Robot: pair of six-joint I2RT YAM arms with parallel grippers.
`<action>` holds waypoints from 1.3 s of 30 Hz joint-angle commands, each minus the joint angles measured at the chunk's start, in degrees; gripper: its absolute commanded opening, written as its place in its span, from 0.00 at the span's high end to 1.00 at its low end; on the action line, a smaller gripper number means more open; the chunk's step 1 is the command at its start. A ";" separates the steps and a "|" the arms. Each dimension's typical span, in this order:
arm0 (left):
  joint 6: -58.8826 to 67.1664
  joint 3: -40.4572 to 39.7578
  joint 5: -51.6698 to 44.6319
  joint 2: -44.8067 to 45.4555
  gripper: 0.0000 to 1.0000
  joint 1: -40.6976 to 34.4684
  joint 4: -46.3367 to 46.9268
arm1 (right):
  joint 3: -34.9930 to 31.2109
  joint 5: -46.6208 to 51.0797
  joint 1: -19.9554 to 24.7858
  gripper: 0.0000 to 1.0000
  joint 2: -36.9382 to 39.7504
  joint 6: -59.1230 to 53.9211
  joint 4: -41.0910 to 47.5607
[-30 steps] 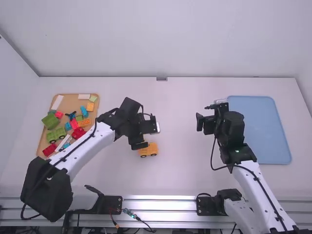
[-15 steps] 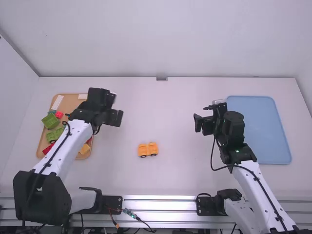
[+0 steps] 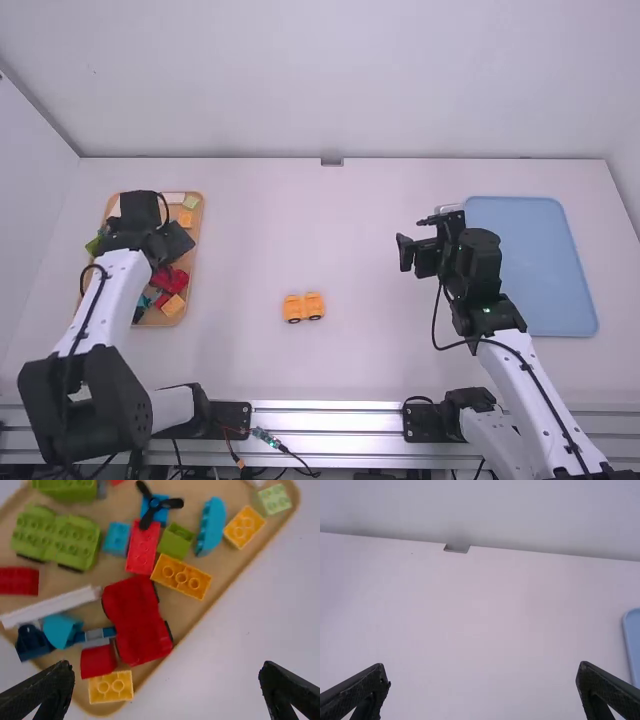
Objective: Assemble lego blocks to make yellow taxi
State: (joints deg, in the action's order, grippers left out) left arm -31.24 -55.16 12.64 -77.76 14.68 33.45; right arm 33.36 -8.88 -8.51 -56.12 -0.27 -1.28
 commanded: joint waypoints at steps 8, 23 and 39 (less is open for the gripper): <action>-12.87 3.06 9.53 1.25 0.01 -0.07 -1.17 | 1.14 -0.26 -0.11 0.01 0.10 0.48 0.04; 15.50 0.66 -6.01 -2.42 0.01 -0.04 -24.16 | 1.33 -0.11 -0.11 0.01 0.10 0.26 -0.17; 34.34 -47.58 -8.98 -35.60 0.01 0.11 7.57 | 1.97 -0.33 -0.11 0.01 0.10 0.44 -1.20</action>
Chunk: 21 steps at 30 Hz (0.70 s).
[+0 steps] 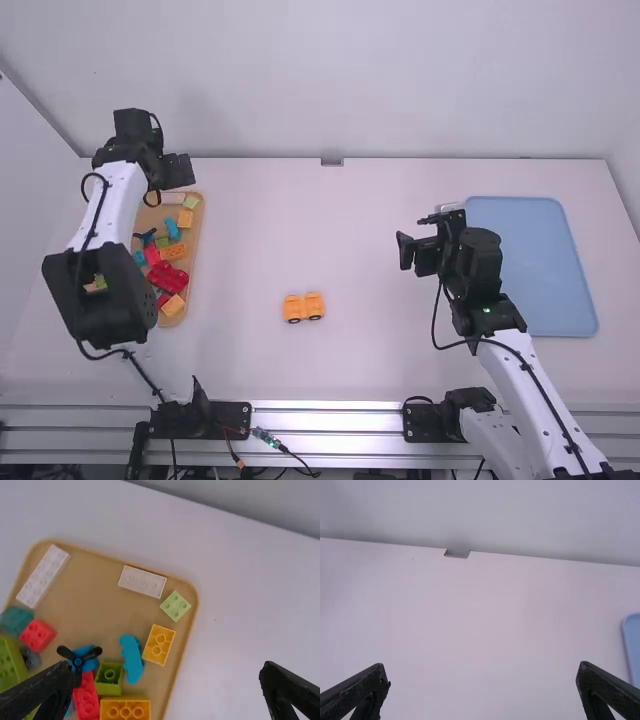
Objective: Assemble lego blocks to make yellow taxi
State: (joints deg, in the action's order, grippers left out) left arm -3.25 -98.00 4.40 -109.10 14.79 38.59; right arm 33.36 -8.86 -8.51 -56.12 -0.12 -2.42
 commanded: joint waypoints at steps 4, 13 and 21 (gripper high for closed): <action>11.15 -11.21 -0.59 -10.84 0.01 0.00 7.40 | 1.95 -0.35 -0.11 0.01 0.10 -0.09 -0.11; 16.42 -11.89 -4.33 -17.15 0.01 2.99 10.04 | 1.95 -0.35 -0.17 0.01 0.10 -0.09 -0.07; 19.98 -8.15 -8.85 -17.15 0.11 5.86 7.18 | 1.92 -0.35 -0.11 0.01 0.10 -0.07 -0.07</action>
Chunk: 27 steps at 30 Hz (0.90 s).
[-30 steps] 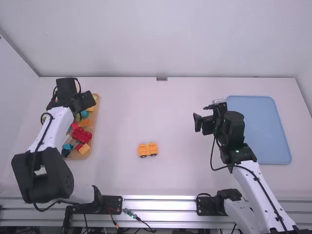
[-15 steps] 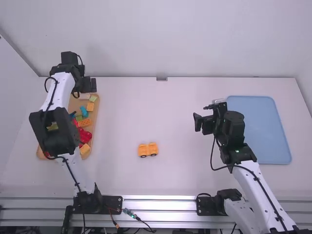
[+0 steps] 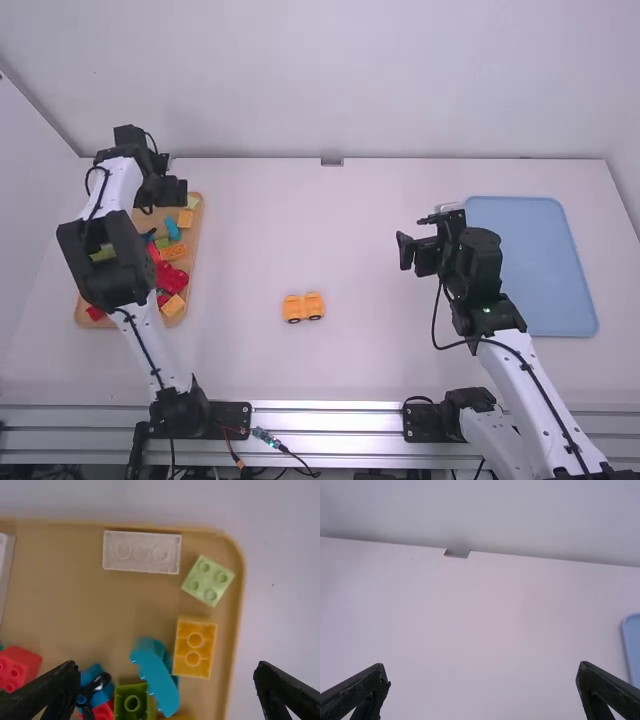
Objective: Assemble lego blocks to make yellow taxi
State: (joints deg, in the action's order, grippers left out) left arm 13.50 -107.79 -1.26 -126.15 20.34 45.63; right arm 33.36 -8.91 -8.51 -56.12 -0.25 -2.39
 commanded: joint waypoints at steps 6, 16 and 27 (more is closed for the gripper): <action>3.02 5.75 -3.89 -0.10 0.20 0.22 -4.86 | 1.92 -0.31 -0.15 0.01 0.08 0.04 -0.15; 1.56 10.05 -4.87 -0.10 0.27 -0.20 -9.54 | 1.95 -0.28 -0.11 0.01 0.10 0.04 -0.15; 3.52 10.45 -8.24 -0.10 0.38 -0.13 -10.17 | 1.92 -0.26 -0.11 0.01 0.10 0.02 -0.11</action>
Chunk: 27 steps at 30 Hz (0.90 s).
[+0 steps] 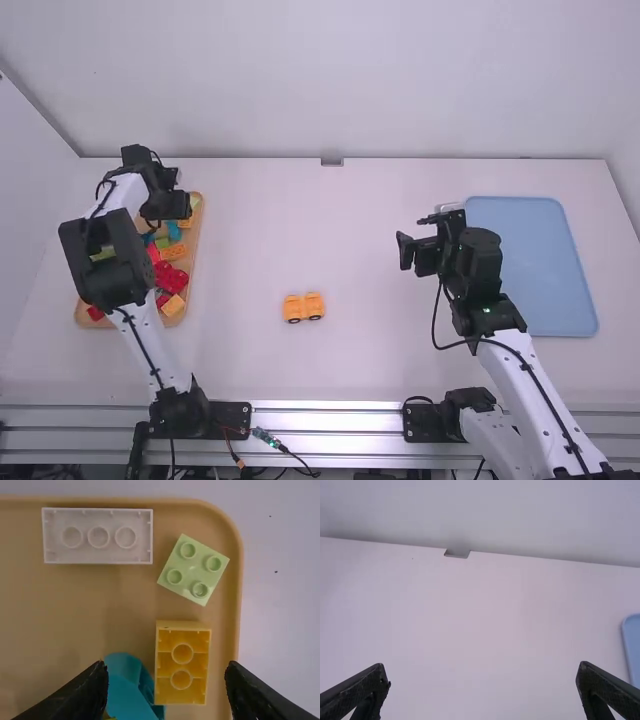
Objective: Assemble lego blocks to make yellow taxi
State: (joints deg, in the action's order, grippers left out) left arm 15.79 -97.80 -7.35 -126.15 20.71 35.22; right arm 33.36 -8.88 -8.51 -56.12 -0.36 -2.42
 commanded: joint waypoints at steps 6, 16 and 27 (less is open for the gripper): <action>1.12 1.40 -2.54 -0.10 0.38 -0.50 -0.12 | 1.92 -0.31 -0.13 0.01 0.08 0.13 0.02; 0.46 5.92 -2.29 -0.10 0.41 -0.50 -5.74 | 1.95 -0.31 -0.13 0.01 0.08 0.11 -0.09; -0.43 6.62 -2.05 -0.10 0.50 -0.48 -5.83 | 1.95 -0.26 -0.13 0.01 0.08 0.13 -0.04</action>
State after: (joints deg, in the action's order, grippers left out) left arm 15.49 -91.96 -9.02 -126.15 20.73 29.08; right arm 33.36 -8.86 -8.51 -56.12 -0.27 -2.39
